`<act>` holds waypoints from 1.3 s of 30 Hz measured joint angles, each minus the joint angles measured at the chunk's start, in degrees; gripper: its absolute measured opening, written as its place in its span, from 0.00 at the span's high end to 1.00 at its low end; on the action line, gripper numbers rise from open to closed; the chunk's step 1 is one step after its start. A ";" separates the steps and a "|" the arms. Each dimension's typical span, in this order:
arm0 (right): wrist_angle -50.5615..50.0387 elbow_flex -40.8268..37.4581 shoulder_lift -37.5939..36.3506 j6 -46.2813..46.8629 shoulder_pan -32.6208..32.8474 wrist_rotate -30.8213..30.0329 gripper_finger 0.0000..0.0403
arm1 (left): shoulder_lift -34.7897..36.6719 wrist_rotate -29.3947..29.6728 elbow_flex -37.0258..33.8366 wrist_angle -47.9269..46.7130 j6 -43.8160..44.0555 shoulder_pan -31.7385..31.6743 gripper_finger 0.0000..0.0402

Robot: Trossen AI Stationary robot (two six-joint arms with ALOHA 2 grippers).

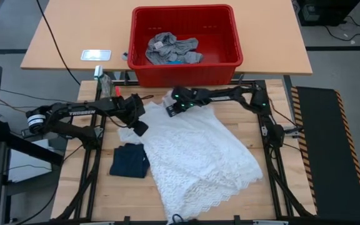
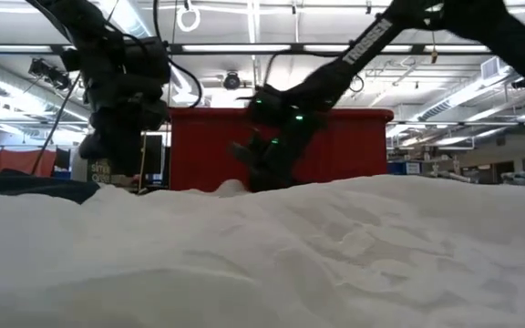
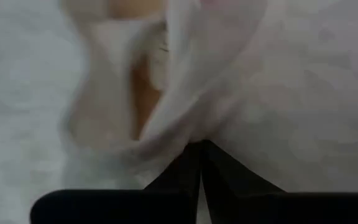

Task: Fold laundry
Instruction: Fold the white dress

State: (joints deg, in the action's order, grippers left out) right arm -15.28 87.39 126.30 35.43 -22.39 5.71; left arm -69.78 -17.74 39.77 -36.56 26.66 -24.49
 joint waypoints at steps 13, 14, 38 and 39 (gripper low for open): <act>-31.45 10.32 -4.90 -0.91 2.54 -13.33 0.96 | 0.04 -0.05 0.07 0.19 -14.47 -0.42 0.72; -33.87 10.20 -5.87 -0.69 3.00 -14.88 0.96 | 0.05 -0.04 0.07 0.19 -15.23 -0.42 0.72; -41.45 -25.91 -28.58 15.08 14.43 -2.97 0.99 | 0.05 7.52 0.11 15.22 -20.80 0.70 0.72; -40.05 -28.20 -28.83 14.30 13.58 -2.95 1.00 | 0.05 8.51 0.11 15.74 -20.68 0.86 0.72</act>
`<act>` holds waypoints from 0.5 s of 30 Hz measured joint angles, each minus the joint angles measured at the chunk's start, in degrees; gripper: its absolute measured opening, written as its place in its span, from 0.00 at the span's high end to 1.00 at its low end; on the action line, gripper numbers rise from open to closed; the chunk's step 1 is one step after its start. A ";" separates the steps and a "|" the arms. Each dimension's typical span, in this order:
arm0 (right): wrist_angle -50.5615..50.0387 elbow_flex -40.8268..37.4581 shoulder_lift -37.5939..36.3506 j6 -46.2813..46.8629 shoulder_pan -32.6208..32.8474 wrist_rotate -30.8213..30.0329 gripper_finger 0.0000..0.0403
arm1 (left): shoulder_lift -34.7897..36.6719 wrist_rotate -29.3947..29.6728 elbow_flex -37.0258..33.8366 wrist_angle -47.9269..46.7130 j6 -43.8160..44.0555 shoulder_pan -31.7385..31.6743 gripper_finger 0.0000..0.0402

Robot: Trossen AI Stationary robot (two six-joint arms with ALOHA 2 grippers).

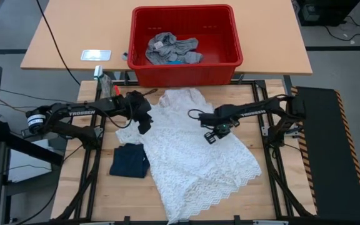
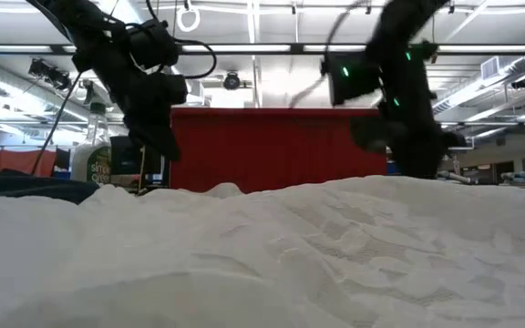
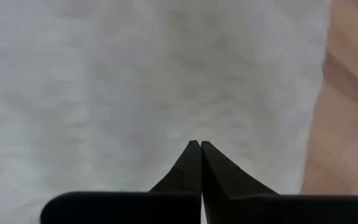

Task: Fold laundry
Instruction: Fold the white dress

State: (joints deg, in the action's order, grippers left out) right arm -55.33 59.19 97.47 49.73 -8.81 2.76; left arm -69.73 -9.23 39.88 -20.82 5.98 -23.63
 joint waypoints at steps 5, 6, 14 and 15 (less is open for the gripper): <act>2.90 -7.93 -0.75 -7.92 -5.99 -0.41 1.00 | -0.02 0.67 0.02 1.01 5.04 0.13 0.72; 2.82 -8.59 -0.93 -10.33 -7.43 -0.38 1.00 | -0.02 0.69 0.02 1.01 5.95 0.13 0.72; 6.20 -9.61 -3.63 -27.17 -21.54 -7.28 1.00 | -0.04 6.63 0.02 1.03 16.29 2.76 0.72; 7.67 -9.61 -3.87 -29.02 -23.56 -7.36 1.00 | -0.04 8.12 0.02 1.05 17.73 3.46 0.72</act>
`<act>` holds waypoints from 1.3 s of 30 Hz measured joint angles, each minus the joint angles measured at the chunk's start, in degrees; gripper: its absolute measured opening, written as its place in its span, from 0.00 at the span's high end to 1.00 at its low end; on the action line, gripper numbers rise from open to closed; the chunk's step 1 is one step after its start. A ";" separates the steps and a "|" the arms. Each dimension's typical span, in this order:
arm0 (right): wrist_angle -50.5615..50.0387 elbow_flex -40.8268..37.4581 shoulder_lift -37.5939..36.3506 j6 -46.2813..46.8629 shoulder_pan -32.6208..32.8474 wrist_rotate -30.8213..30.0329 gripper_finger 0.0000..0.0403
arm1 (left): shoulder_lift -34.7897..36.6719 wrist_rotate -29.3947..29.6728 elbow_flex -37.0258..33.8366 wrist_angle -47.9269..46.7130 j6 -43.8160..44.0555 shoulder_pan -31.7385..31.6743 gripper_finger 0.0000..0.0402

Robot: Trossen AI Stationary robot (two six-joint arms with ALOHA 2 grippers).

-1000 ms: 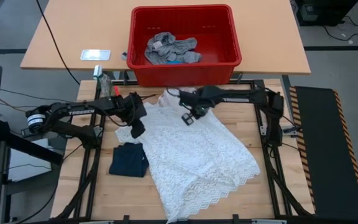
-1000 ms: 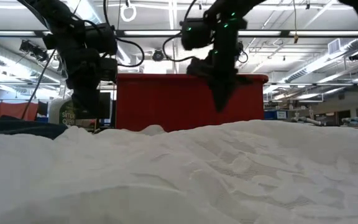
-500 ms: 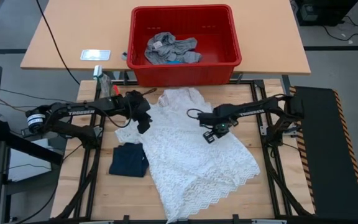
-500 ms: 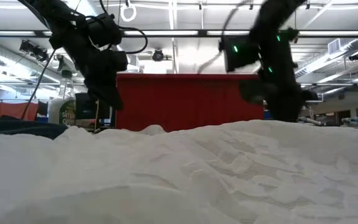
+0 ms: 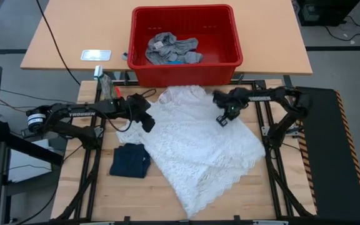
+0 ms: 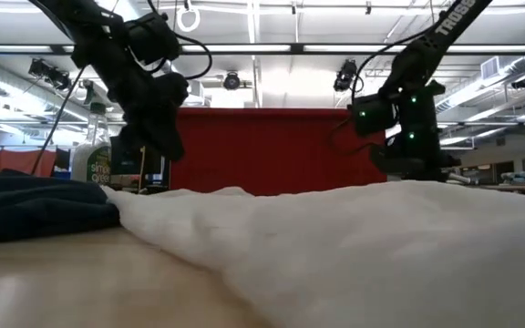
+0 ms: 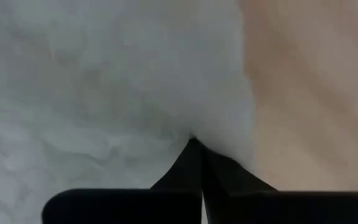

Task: Fold laundry
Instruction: Fold the white dress

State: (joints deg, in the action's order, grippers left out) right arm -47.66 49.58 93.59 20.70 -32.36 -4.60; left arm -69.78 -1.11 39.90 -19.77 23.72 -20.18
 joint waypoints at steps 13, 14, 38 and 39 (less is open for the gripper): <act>8.63 1.87 -1.99 -17.24 -13.91 -5.14 0.98 | -0.02 6.44 0.00 -0.21 7.43 11.28 0.72; 9.12 2.15 -2.89 -17.43 -14.01 -5.19 0.97 | -0.01 6.54 0.00 -0.33 5.34 12.12 0.72; 17.15 3.39 -14.42 38.91 33.84 -4.84 0.82 | -5.59 1.38 0.02 -14.88 -17.94 -6.17 0.71; 19.84 3.39 -12.64 42.48 36.81 -6.01 0.83 | -6.69 1.34 0.02 -15.02 -18.25 -6.66 0.71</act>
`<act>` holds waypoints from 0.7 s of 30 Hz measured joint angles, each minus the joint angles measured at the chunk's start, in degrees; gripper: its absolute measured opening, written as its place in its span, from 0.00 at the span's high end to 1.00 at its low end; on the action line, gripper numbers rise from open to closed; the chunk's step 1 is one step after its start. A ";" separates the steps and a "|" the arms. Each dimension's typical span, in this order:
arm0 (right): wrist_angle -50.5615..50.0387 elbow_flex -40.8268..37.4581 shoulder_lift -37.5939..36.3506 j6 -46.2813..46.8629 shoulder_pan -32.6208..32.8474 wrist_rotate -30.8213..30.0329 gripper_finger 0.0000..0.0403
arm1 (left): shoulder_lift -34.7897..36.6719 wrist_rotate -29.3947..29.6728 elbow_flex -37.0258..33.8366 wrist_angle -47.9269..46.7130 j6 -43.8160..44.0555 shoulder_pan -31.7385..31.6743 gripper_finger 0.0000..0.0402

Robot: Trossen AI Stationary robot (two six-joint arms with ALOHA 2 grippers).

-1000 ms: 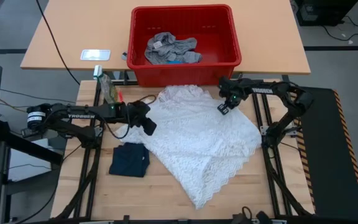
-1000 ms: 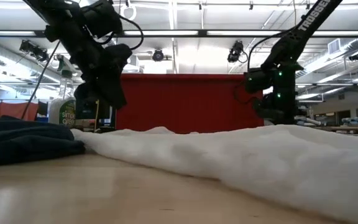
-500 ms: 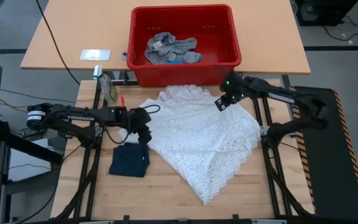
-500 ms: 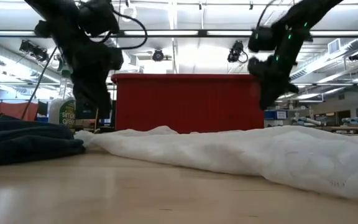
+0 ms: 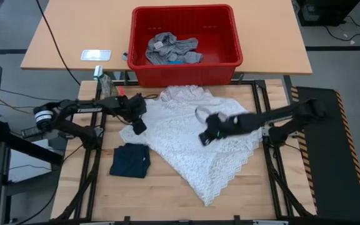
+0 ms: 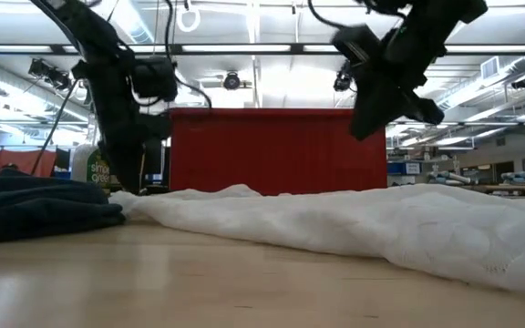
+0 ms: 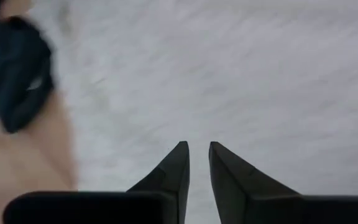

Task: Fold laundry
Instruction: Fold the white dress

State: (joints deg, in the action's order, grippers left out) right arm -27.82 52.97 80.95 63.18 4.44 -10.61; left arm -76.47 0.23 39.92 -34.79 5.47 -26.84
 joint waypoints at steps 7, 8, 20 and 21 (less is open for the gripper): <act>14.71 0.09 12.43 21.52 16.09 -7.72 0.84 | -6.87 -2.33 0.01 -1.84 -1.43 0.47 0.71; 14.13 0.30 13.94 24.36 17.73 -7.73 0.84 | -7.63 -3.88 0.15 -1.84 -2.36 0.61 0.71; 9.34 0.50 18.27 47.28 34.51 -5.61 0.83 | -2.74 -24.02 -0.11 -2.93 -3.88 8.85 0.71; 8.51 0.50 16.87 48.03 35.46 -8.61 0.83 | -0.77 -23.69 -0.11 -2.85 -4.27 10.23 0.71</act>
State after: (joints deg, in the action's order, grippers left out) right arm -19.31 53.47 97.82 111.21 39.90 -19.22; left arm -77.23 -23.46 39.81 -37.65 1.20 -16.60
